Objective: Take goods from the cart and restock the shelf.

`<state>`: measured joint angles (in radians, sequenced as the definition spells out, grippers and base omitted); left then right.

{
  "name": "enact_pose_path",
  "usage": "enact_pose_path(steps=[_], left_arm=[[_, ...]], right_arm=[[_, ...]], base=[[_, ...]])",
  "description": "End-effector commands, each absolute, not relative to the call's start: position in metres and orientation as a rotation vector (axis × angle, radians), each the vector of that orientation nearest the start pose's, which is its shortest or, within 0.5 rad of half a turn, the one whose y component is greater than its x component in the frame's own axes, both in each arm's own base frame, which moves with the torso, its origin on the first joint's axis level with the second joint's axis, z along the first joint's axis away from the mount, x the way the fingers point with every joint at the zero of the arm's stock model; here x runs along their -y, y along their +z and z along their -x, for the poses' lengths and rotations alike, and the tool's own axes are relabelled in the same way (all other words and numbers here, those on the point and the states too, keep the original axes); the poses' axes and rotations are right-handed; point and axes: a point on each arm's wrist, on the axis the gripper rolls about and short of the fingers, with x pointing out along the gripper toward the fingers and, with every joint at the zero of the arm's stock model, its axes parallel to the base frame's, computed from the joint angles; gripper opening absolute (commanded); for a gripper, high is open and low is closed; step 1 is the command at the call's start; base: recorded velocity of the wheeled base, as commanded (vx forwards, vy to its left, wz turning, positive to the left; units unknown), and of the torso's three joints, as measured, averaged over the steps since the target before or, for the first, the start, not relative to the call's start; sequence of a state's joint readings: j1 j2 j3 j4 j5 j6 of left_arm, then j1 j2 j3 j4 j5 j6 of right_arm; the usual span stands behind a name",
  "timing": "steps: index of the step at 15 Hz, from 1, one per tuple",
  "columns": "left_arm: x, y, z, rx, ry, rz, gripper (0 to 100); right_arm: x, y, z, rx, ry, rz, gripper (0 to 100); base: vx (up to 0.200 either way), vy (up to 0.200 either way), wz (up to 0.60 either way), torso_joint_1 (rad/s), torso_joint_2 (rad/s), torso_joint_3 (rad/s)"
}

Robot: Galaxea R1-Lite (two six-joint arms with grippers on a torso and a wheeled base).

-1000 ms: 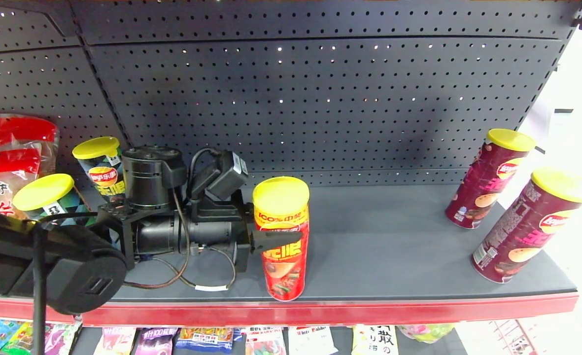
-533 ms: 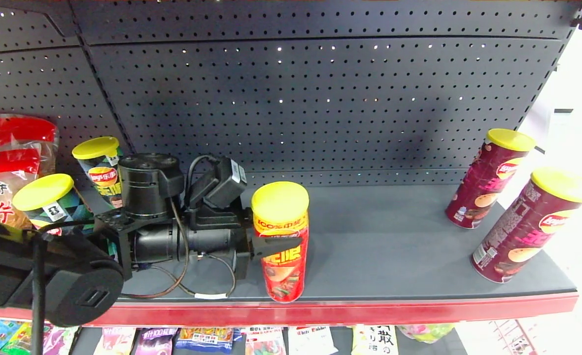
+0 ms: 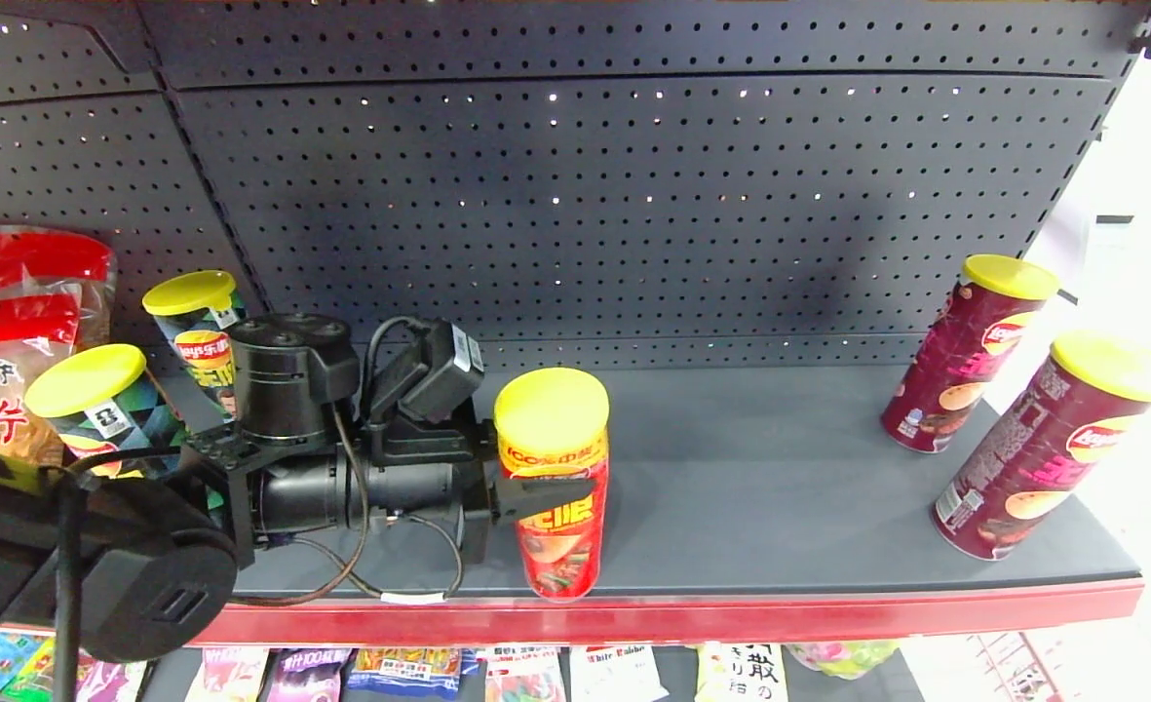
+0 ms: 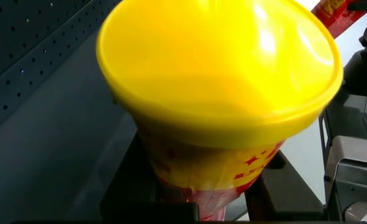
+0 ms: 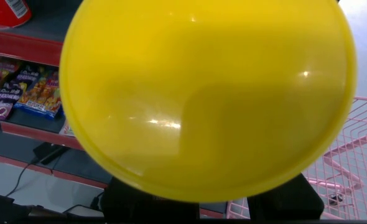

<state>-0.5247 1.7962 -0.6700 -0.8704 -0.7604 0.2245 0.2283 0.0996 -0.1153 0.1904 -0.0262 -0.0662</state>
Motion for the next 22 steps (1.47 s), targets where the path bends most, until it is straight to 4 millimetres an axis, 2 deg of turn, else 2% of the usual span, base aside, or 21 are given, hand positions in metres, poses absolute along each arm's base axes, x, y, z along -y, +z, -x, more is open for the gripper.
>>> enact_pose_path(steps=[1, 3, 4, 9, 13, 15, 16, 17, 18, 20, 21, 22], left_arm=[[0.165, 0.141, -0.254, -0.138, -1.303, -0.158, 0], [0.165, 0.139, -0.253, -0.145, -1.302, -0.16, 0], [0.165, 0.139, -0.253, -0.144, -1.3, -0.161, 100], [0.161, 0.141, -0.247, -0.146, -1.293, -0.16, 100], [0.132, 0.139, -0.223, -0.184, -1.224, -0.152, 100], [0.11, 0.143, -0.22, -0.173, -1.149, -0.146, 100], [0.11, 0.143, -0.22, -0.173, -1.149, -0.146, 100], [0.087, 0.152, -0.212, -0.143, -1.067, -0.136, 100], [0.081, 0.157, -0.204, -0.137, -1.048, -0.115, 100], [0.068, 0.172, -0.169, -0.112, -1.0, -0.023, 100], [0.066, 0.174, -0.162, -0.106, -0.987, -0.01, 100], [0.056, 0.178, -0.135, -0.079, -0.912, 0.019, 100]], right_arm=[[0.006, 0.09, 0.023, -0.17, 0.208, 0.088, 0], [0.006, 0.09, 0.023, -0.17, 0.208, 0.088, 0], [0.006, 0.09, 0.023, -0.17, 0.208, 0.088, 0], [0.006, 0.09, 0.023, -0.169, 0.208, 0.088, 0], [0.006, 0.09, 0.023, -0.169, 0.208, 0.088, 0], [0.006, 0.09, 0.023, -0.169, 0.209, 0.088, 0], [0.006, 0.09, 0.023, -0.169, 0.209, 0.088, 0], [0.006, 0.09, 0.023, -0.17, 0.209, 0.088, 0], [0.006, 0.09, 0.023, -0.17, 0.209, 0.088, 0], [0.006, 0.09, 0.023, -0.17, 0.214, 0.089, 0], [0.006, 0.09, 0.023, -0.17, 0.216, 0.089, 0], [0.006, 0.094, 0.024, -0.156, 0.221, 0.089, 0]], base=[[0.0, 0.0, 0.0, 0.0, 0.0, 0.0], [0.0, 0.0, 0.0, 0.0, 0.0, 0.0], [0.0, 0.0, 0.0, 0.0, 0.0, 0.0], [0.0, 0.0, 0.0, 0.0, 0.0, 0.0], [0.0, 0.0, 0.0, 0.0, 0.0, 0.0], [0.0, 0.0, 0.0, 0.0, 0.0, 0.0], [0.0, 0.0, 0.0, 0.0, 0.0, 0.0], [0.0, 0.0, 0.0, 0.0, 0.0, 0.0], [0.0, 0.0, 0.0, 0.0, 0.0, 0.0], [0.0, 0.0, 0.0, 0.0, 0.0, 0.0], [0.0, 0.0, 0.0, 0.0, 0.0, 0.0], [0.0, 0.0, 0.0, 0.0, 0.0, 0.0]])
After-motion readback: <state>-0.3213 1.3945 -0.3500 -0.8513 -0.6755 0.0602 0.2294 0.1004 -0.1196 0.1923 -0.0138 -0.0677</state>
